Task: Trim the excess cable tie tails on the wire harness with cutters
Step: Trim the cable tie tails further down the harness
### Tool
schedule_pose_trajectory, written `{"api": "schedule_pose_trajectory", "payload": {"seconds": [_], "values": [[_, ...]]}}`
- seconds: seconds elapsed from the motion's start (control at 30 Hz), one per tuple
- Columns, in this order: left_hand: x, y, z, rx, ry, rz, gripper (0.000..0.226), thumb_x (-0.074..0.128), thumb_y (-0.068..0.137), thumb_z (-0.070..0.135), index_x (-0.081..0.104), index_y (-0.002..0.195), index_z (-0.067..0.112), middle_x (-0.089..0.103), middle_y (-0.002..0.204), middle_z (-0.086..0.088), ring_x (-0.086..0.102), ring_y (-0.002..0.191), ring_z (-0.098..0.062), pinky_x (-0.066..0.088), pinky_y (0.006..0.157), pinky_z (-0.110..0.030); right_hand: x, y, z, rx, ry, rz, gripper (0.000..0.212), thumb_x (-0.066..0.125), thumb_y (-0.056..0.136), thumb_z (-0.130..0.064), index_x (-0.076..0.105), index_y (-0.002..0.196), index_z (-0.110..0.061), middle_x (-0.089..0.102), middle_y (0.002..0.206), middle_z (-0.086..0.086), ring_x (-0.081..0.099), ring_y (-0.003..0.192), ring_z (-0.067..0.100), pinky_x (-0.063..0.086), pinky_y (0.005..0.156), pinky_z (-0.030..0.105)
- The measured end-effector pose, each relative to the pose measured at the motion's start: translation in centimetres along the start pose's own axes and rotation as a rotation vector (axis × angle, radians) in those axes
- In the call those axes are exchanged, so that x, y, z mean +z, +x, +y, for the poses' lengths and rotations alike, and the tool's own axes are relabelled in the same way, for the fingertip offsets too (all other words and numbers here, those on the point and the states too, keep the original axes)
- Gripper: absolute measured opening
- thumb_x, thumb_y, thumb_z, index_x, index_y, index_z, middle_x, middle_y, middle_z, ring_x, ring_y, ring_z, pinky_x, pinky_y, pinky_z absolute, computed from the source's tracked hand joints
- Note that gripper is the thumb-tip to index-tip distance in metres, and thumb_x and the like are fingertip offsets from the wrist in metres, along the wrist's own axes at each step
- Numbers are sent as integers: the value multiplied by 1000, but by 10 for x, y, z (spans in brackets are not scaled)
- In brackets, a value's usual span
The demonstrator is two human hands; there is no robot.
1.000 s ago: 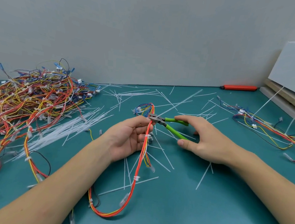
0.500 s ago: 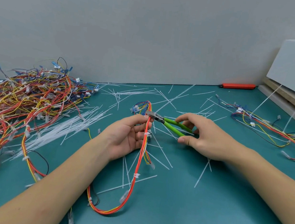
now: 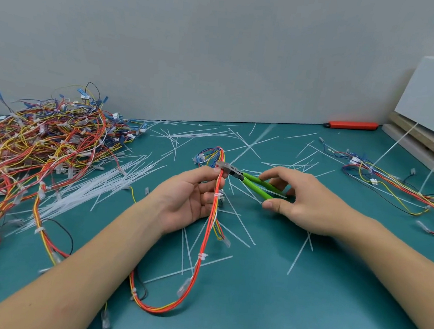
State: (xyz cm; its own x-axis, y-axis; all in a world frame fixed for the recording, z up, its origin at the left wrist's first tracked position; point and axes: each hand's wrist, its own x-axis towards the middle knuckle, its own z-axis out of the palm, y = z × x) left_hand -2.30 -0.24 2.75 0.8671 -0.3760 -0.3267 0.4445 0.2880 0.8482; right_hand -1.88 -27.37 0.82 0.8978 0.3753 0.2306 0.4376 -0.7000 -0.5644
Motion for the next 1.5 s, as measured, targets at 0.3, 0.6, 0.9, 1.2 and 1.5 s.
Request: {"api": "schedule_pose_trajectory", "payload": {"seconds": [0.3, 0.6, 0.9, 1.2, 1.5], "values": [[3, -1, -1, 4, -1, 7, 23, 71, 75, 22, 70, 96, 13, 69, 73, 0, 49, 44, -10, 44, 48, -23, 4, 0, 1, -13, -60, 5, 70, 77, 87, -50, 46, 150, -41, 48, 146, -25, 37, 129, -12, 35, 102, 18], [2, -1, -1, 5, 1, 5, 23, 72, 77, 23, 71, 97, 14, 68, 74, 1, 48, 45, -9, 43, 49, -22, 1, 0, 0, 17, -11, -20, 48, 82, 84, -48, 53, 123, -49, 60, 117, -17, 50, 109, -7, 43, 88, 22], [3, -2, 0, 1, -8, 11, 21, 72, 76, 23, 71, 95, 14, 69, 73, 1, 48, 44, -9, 43, 49, -23, 0, -1, -4, -5, -35, -29, 63, 80, 84, -53, 53, 139, -42, 57, 126, -23, 50, 116, -9, 36, 87, 7], [4, -3, 1, -6, -21, 26, 12, 65, 88, 19, 74, 90, 10, 67, 72, 1, 48, 43, -9, 44, 45, -23, 2, -2, -4, -27, -60, -42, 65, 76, 90, -48, 47, 147, -41, 46, 128, -38, 38, 118, -18, 32, 92, 5], [4, -4, 1, -10, -11, 4, 14, 70, 80, 21, 79, 81, 11, 65, 72, 1, 45, 44, -9, 42, 45, -21, 1, 1, -3, -10, -13, 25, 49, 79, 91, -31, 58, 134, -40, 56, 117, -31, 51, 112, -13, 38, 88, 11]]}}
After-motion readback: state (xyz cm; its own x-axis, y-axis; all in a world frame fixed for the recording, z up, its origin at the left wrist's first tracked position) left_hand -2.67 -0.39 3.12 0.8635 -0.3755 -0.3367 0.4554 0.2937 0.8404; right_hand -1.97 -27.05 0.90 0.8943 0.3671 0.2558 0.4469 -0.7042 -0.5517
